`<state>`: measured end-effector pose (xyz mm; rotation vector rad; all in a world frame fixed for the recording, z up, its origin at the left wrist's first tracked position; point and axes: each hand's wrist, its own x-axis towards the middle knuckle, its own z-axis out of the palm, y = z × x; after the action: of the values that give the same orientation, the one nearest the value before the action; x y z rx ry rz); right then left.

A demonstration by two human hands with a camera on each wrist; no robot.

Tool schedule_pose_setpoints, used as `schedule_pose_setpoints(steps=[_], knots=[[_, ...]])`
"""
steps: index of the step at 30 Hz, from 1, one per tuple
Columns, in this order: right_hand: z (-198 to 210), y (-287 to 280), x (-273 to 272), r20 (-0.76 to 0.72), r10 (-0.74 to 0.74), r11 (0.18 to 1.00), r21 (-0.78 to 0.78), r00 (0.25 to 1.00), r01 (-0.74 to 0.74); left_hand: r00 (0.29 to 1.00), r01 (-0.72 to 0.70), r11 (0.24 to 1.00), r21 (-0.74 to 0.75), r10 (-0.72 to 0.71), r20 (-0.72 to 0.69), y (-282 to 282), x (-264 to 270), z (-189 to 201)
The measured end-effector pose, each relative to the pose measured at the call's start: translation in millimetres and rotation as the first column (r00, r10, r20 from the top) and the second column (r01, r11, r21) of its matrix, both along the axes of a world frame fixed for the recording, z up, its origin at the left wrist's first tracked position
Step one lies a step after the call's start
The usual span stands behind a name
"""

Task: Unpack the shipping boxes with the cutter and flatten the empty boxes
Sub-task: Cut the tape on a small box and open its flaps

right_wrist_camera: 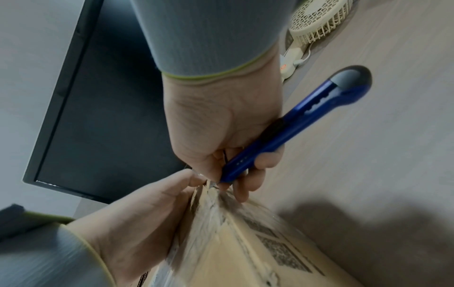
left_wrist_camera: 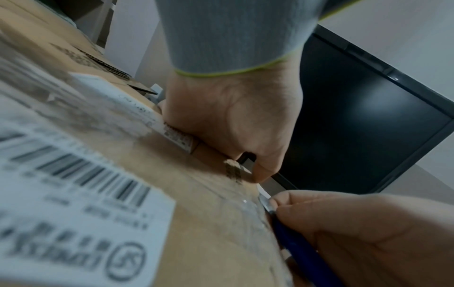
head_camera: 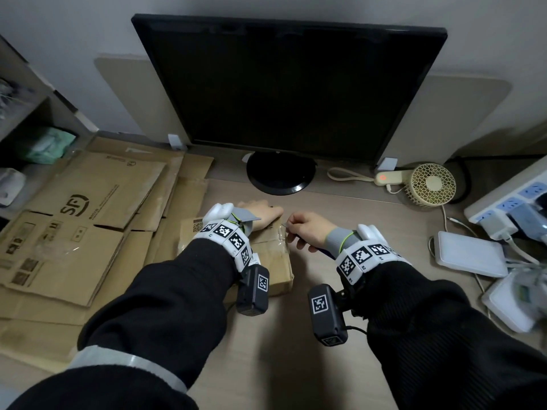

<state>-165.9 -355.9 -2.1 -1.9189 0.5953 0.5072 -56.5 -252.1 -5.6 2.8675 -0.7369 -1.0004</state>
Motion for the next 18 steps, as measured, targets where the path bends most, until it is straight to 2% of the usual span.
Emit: schedule_pose_setpoints(steps=[6,18], knots=[[-0.6,2.3,5.0,0.014,-0.015,1.0,0.002,1.0,0.015,1.0,0.012,1.0,-0.006,-0.012,-0.015,-0.8,2.4,-5.7],[3.9,-5.2,8.0,0.063,0.015,0.996,-0.091,0.998,-0.01,0.999,-0.051,0.999,-0.003,0.051,-0.016,1.3,0.8,-8.3]])
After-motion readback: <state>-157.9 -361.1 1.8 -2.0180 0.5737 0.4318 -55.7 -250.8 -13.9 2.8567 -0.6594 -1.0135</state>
